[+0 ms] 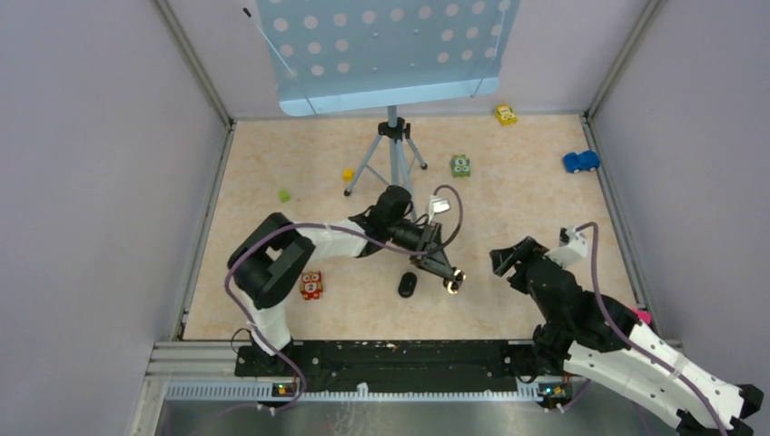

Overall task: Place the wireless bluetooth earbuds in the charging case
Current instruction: Adjust the right earbud at the center of the board, then place the charging case with the earbuds at the center of the board.

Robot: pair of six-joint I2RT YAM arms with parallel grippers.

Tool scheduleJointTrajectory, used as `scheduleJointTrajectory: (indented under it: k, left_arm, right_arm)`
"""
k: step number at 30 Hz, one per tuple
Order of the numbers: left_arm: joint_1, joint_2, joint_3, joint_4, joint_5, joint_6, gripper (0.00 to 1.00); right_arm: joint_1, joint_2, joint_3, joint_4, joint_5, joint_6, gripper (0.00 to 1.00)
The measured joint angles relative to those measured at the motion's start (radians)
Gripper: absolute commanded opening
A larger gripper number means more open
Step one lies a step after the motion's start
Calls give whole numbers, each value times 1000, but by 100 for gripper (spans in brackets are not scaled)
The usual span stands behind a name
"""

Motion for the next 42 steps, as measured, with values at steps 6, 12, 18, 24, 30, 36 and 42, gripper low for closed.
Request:
scheduleJointTrajectory:
  k: [6, 12, 18, 24, 30, 36, 42]
  left_arm:
    - [-100, 248, 219, 59, -11, -18, 0]
    - [-141, 436, 378, 74, -15, -45, 0]
    - [-147, 541, 499, 55, -7, -49, 0]
    - [-146, 570, 533, 10, -6, -23, 0]
    - [-146, 605, 598, -112, -18, 56, 6]
    - [-146, 612, 654, -251, -57, 152, 42]
    - [-146, 611, 694, -365, -103, 230, 69]
  right_arm:
    - [-2, -57, 42, -133, 78, 39, 74]
    - [-3, -7, 93, -204, 111, 55, 75]
    - [-3, -28, 93, -227, 115, 55, 75]
    - [-3, -32, 93, -240, 115, 61, 75]
    - [-3, -32, 93, -250, 114, 64, 75]
    - [-3, -32, 93, -256, 114, 68, 75]
    - [-3, -32, 93, -271, 114, 75, 83]
